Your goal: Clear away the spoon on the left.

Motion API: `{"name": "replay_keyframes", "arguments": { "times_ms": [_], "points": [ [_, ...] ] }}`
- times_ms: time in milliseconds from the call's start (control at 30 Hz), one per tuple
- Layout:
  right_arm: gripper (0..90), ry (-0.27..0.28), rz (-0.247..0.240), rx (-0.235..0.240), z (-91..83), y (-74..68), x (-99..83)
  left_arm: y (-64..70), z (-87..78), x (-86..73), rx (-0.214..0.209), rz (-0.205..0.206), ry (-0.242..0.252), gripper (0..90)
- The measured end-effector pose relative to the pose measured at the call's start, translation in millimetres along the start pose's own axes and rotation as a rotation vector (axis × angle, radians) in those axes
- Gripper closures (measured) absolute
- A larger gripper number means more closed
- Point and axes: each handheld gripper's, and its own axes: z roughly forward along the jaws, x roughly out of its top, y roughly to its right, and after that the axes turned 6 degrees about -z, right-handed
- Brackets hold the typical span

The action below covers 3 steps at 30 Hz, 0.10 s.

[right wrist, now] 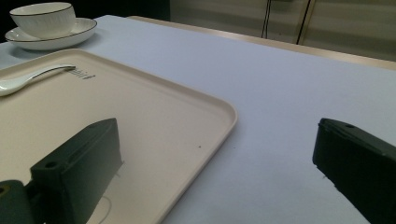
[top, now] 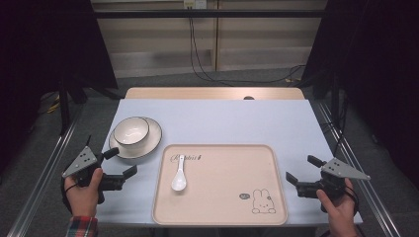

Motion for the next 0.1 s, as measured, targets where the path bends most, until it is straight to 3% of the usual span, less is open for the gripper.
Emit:
{"name": "replay_keyframes", "arguments": {
  "times_ms": [100],
  "points": [
    [0.6,-0.004,0.002,-0.002,0.7,-0.1,-0.2,-0.1,0.4,-0.4,0.003,0.007,-0.008,1.7]
  ]
}}
